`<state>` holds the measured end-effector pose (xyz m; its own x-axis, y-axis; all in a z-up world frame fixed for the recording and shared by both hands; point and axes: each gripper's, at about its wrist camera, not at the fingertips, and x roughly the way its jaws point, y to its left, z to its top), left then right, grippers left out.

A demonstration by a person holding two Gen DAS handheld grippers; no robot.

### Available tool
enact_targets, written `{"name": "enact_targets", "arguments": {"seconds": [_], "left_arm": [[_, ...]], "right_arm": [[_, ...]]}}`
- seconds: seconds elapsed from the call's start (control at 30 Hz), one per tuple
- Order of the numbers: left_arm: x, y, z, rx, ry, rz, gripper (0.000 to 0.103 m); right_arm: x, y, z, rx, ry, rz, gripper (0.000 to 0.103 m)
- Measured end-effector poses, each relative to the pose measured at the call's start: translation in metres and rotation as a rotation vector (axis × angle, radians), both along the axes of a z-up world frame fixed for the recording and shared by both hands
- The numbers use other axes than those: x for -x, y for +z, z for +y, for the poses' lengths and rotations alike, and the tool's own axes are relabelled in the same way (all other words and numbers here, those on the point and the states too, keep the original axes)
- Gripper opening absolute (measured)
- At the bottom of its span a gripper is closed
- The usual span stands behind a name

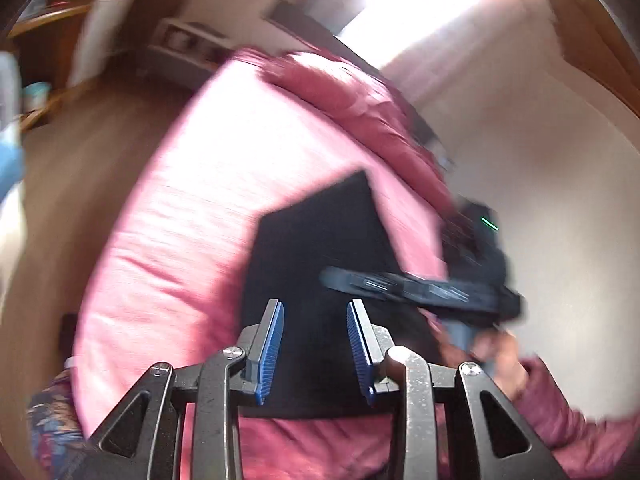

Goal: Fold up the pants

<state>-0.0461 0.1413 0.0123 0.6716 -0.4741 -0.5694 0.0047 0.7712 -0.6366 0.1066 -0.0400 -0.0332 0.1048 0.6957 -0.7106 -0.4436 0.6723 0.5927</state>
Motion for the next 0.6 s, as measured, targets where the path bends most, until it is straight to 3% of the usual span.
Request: {"name": "enact_targets", "arguments": {"seconds": [0.07,0.17,0.47,0.6], "left_arm": [[0.001,-0.005,0.019,-0.021,0.076,0.023,0.033],[-0.002,-0.014,0.024,-0.032,0.109,0.052,0.033],[-0.044,-0.014,-0.051,-0.06,-0.071,0.032,0.034],[-0.061,-0.009,-0.093,-0.081,-0.157,0.017,0.034]], "right_arm": [[0.006,0.011,-0.002,0.0,0.012,-0.024,0.014],[0.016,0.029,-0.008,-0.006,0.019,-0.062,0.014],[0.052,0.085,-0.08,-0.092,-0.086,-0.152,0.014],[0.067,0.092,-0.133,-0.092,-0.187,-0.162,0.014]]}}
